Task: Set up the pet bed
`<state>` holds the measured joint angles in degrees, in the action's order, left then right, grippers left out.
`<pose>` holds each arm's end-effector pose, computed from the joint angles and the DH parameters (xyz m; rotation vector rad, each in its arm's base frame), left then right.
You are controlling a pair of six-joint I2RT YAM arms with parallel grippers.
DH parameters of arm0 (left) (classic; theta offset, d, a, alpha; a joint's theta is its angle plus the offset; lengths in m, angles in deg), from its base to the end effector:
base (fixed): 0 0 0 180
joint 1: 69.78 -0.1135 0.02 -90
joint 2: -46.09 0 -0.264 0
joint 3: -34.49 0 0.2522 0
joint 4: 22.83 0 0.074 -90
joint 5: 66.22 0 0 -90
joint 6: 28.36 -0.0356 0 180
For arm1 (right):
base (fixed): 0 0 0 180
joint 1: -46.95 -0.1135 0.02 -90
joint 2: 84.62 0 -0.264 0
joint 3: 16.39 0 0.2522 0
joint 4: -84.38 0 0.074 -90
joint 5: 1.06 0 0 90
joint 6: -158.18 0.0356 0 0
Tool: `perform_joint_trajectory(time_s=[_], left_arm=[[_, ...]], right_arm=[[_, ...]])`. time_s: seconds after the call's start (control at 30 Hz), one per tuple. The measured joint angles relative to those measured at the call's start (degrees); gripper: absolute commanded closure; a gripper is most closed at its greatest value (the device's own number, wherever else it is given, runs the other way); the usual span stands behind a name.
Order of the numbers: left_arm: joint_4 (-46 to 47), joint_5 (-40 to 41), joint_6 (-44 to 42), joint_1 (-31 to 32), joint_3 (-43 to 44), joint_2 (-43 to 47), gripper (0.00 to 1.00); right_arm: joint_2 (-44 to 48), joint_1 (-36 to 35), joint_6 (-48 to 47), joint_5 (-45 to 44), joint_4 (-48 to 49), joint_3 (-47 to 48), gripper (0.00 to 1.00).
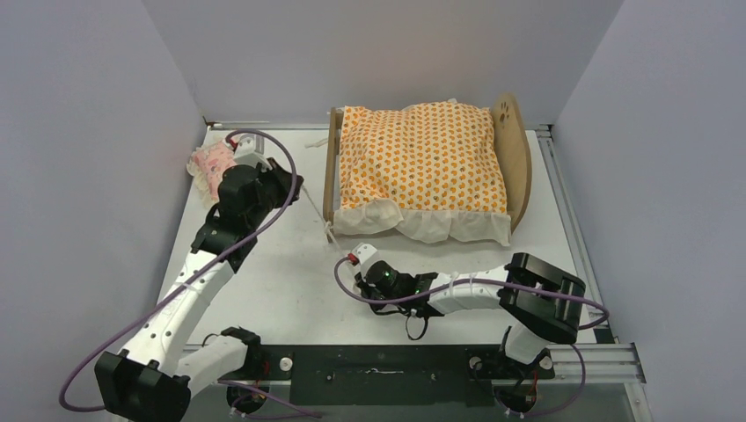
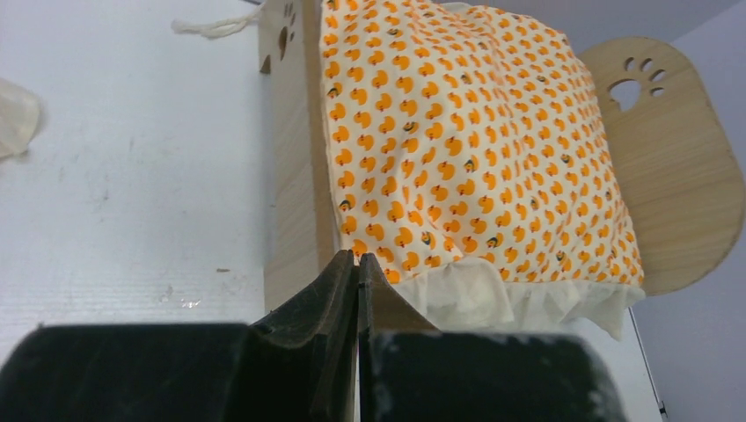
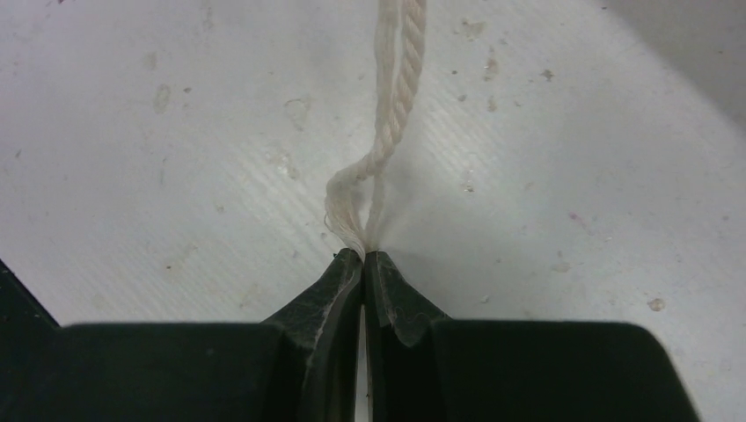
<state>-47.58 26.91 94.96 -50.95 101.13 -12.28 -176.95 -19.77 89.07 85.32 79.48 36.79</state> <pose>0.2242 -0.0744 0.3435 -0.2778 1.8780 -0.5766 0.1226 0.2793 0.1419 -0.9202 2.2608 0.6606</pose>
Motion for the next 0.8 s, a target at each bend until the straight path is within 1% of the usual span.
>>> perform_joint_trajectory(time_s=[0.17,0.27,0.37,0.63,0.8], left_arm=[[0.26,-2.6,-3.08,2.71,6.97,-3.26,1.0],[0.96,-2.8,-5.53,4.35,10.62,-5.84,1.0],[1.25,-1.46,-7.8,4.66,14.4,-9.77,1.0],[1.75,4.0,-12.94,1.95,21.77,-21.64,1.0],[1.73,6.64,-14.67,0.66,26.47,-27.08,1.0]], right_arm=[[0.09,3.8,0.87,0.15,0.07,-0.09,0.95],[-0.28,4.57,0.76,0.87,0.02,0.39,0.95],[-1.68,4.83,0.09,2.69,-0.04,2.03,0.95],[-2.32,1.11,-2.8,9.57,-0.87,3.13,0.95],[0.28,-0.72,-3.78,12.57,-3.19,1.27,0.95]])
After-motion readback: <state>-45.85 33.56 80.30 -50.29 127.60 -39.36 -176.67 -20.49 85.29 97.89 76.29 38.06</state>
